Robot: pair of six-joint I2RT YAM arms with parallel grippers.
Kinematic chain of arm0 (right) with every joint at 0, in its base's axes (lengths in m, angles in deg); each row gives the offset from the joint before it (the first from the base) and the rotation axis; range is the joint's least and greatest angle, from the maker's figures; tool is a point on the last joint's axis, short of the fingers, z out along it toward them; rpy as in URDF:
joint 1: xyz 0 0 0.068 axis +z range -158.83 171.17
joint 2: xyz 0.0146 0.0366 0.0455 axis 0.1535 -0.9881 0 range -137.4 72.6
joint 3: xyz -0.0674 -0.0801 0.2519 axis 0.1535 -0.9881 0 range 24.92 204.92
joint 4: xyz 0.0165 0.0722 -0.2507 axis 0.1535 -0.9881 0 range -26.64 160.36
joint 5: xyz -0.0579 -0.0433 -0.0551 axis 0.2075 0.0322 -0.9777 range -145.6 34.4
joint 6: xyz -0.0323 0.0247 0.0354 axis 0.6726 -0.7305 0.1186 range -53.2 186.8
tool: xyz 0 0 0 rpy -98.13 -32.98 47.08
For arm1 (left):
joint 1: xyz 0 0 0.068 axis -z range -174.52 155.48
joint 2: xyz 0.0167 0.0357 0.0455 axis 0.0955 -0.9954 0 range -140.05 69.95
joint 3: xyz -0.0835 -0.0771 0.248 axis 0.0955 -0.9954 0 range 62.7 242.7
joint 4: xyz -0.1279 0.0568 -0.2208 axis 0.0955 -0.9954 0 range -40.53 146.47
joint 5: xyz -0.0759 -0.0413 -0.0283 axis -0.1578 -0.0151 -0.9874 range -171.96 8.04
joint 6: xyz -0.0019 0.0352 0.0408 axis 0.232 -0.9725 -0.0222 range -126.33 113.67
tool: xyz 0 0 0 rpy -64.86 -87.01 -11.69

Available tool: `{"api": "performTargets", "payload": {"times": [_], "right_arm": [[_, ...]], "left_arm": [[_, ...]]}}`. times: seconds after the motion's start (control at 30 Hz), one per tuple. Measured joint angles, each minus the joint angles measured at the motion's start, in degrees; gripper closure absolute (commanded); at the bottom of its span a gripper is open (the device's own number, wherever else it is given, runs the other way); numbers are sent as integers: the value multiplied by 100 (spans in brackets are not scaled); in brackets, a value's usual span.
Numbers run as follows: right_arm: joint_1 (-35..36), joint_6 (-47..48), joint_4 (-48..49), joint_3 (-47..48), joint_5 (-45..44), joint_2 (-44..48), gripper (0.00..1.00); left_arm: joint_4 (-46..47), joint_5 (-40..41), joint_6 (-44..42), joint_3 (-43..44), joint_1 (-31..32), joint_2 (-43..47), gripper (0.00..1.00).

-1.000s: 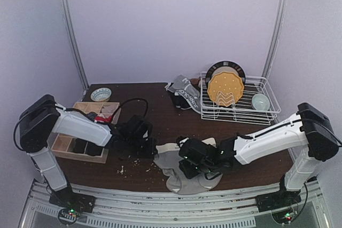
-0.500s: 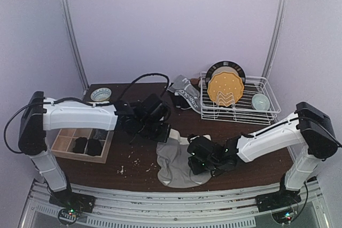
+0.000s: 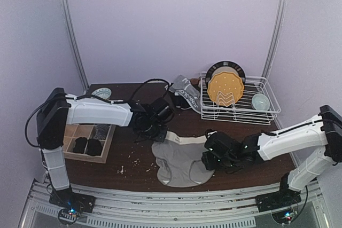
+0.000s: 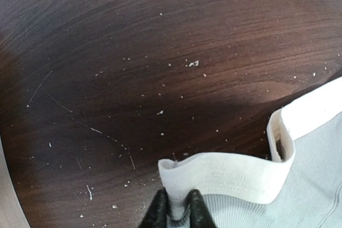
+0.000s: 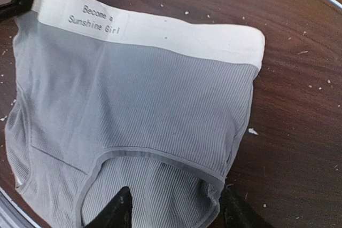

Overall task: Roll the underwear
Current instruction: Place the underwear at the center of the board, then adjust the underwear at the center of the board.

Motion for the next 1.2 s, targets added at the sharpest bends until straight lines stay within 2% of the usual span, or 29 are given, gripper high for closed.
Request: {"api": "performTargets", "payload": {"times": [0.13,0.27,0.33,0.43,0.5,0.67,0.7,0.8,0.93,0.97,1.03,1.07,1.13,1.2], "right_arm": [[-146,-4,-138,61,-37,393,40],[-693,-63,-140,251,74,177,39],[-949,-157,-76,267,234,-31,39],[-1165,-289,46,291,496,-356,43],[-1241,-352,131,323,673,-564,53],[-1381,-492,350,380,949,-870,98],[-1410,-496,334,374,951,-855,100],[-1530,-476,337,175,907,-603,100],[-1729,-389,155,-236,894,142,100],[-1764,-330,92,-275,898,304,94],[-1777,-227,-7,-291,925,549,64],[-1777,-175,-37,-291,949,625,55],[-1777,-74,-118,-293,953,730,46],[-1777,-24,-188,-293,931,802,43]], "left_arm": [[17,-7,-52,-7,-26,9,69],[103,-46,-109,-146,-9,133,49],[153,-70,-129,-306,-4,286,43],[219,-109,-129,-608,-4,623,40],[260,-122,-127,-839,-4,901,40],[455,-133,-74,-1445,7,1550,40],[507,-131,-52,-1585,7,1661,40],[629,-129,20,-1980,7,1939,39],[855,-142,83,-2361,4,2133,25],[942,-155,98,-2424,4,2153,24],[1088,-199,101,-2470,-9,2153,23],[1156,-234,96,-2470,-22,2140,22],[1274,-367,61,-2380,-98,2050,22],[1368,-490,24,-2170,-203,1853,22]]}}
